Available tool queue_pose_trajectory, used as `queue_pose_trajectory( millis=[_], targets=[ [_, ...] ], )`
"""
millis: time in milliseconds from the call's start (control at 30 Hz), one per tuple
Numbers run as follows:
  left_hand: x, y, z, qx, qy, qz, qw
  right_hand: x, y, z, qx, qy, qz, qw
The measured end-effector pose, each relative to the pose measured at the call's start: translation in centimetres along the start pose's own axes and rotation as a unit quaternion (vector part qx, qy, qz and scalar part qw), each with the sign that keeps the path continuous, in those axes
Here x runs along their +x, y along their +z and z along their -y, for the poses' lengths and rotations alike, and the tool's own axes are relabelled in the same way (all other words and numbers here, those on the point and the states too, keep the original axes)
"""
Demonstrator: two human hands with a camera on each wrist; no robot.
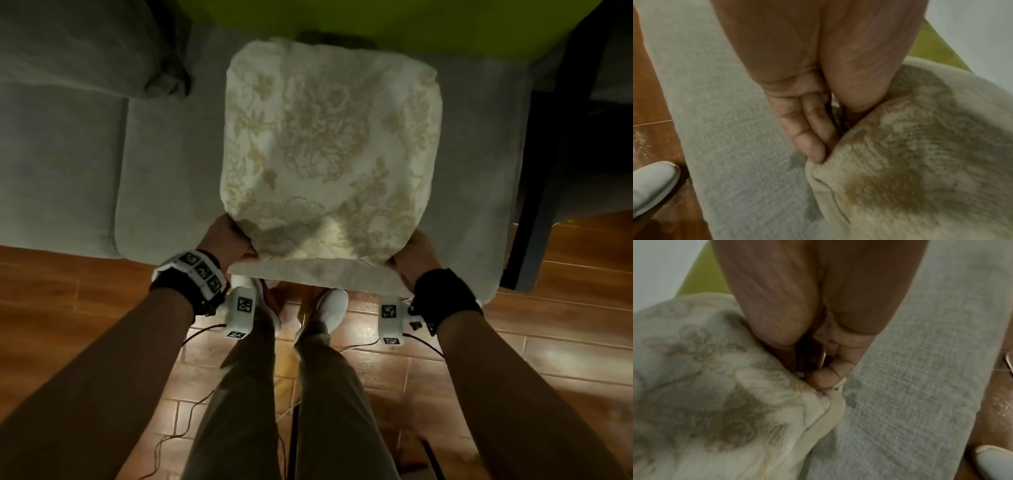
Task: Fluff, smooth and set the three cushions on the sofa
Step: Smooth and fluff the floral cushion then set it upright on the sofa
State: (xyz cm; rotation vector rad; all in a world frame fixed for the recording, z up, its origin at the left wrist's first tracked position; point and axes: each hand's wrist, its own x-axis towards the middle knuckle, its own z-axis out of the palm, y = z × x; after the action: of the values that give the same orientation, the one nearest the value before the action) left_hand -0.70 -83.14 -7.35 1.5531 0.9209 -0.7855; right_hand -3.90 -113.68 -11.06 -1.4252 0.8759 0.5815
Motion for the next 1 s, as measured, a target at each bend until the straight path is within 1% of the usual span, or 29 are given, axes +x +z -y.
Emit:
queue_pose_trajectory(
  millis=[67,133,167,200,267,333,367,400,467,567,600,667,700,733,800,867,933,1000],
  targets=[
    [0.6,0.4,-0.4,0.024,0.007,-0.003,1.000,0.9,0.1,0.1,-0.093,0.002,0.001,0.996],
    [0.7,0.6,-0.8,0.009,-0.002,-0.014,1.000,1.8,-0.1,0.0,-0.238,-0.014,0.014,0.971],
    [0.6,0.8,-1.0,-0.009,-0.011,-0.015,1.000,1.8,-0.1,0.2,-0.291,-0.020,0.020,0.956],
    [0.6,0.9,-1.2,-0.019,-0.017,-0.016,1.000,1.9,-0.1,0.2,-0.323,-0.026,0.023,0.946],
    [0.6,0.9,-1.3,-0.004,-0.013,0.001,1.000,1.9,-0.2,0.5,-0.352,-0.028,0.023,0.935],
    [0.3,0.6,-1.3,0.014,-0.001,0.015,1.000,1.4,-0.6,1.0,-0.345,-0.019,0.026,0.938],
    [0.1,0.2,-1.2,0.012,0.007,0.015,1.000,1.1,-1.0,1.2,-0.336,-0.015,0.024,0.941],
    [-0.1,-0.2,-1.1,-0.002,0.016,0.014,1.000,0.8,-1.6,1.3,-0.329,-0.026,0.015,0.944],
    [-0.3,-1.1,-0.6,-0.043,0.029,0.024,0.998,0.1,-3.4,1.3,-0.310,-0.048,-0.017,0.949],
    [-0.4,-2.0,0.2,-0.052,0.044,0.041,0.997,-1.1,-6.2,0.5,-0.300,-0.047,-0.061,0.951],
    [-0.3,-2.2,0.3,-0.054,0.053,0.033,0.997,-1.5,-6.8,0.1,-0.317,-0.057,-0.070,0.944],
    [0.0,-2.2,0.3,-0.048,0.081,0.018,0.995,-2.2,-7.8,-0.8,-0.354,-0.106,-0.105,0.923],
    [0.2,-2.0,0.2,-0.033,0.095,0.019,0.995,-2.5,-8.1,-1.2,-0.364,-0.134,-0.129,0.913],
    [0.5,-1.9,0.2,-0.011,0.102,0.022,0.994,-2.9,-8.2,-1.4,-0.361,-0.155,-0.140,0.909],
    [1.4,-1.9,0.0,0.019,0.084,-0.002,0.996,-3.2,-8.4,-2.1,-0.327,-0.187,-0.118,0.919],
    [2.2,-1.8,-0.3,0.050,0.057,-0.030,0.997,-3.5,-8.7,-2.4,-0.281,-0.194,-0.084,0.936],
    [2.2,-1.5,-0.8,0.048,0.050,-0.025,0.997,-3.7,-8.7,-2.4,-0.246,-0.153,-0.066,0.955],
    [1.3,-1.0,-0.9,-0.003,0.053,-0.007,0.999,-4.2,-8.0,-2.0,-0.191,-0.086,-0.042,0.977]
  ],
)
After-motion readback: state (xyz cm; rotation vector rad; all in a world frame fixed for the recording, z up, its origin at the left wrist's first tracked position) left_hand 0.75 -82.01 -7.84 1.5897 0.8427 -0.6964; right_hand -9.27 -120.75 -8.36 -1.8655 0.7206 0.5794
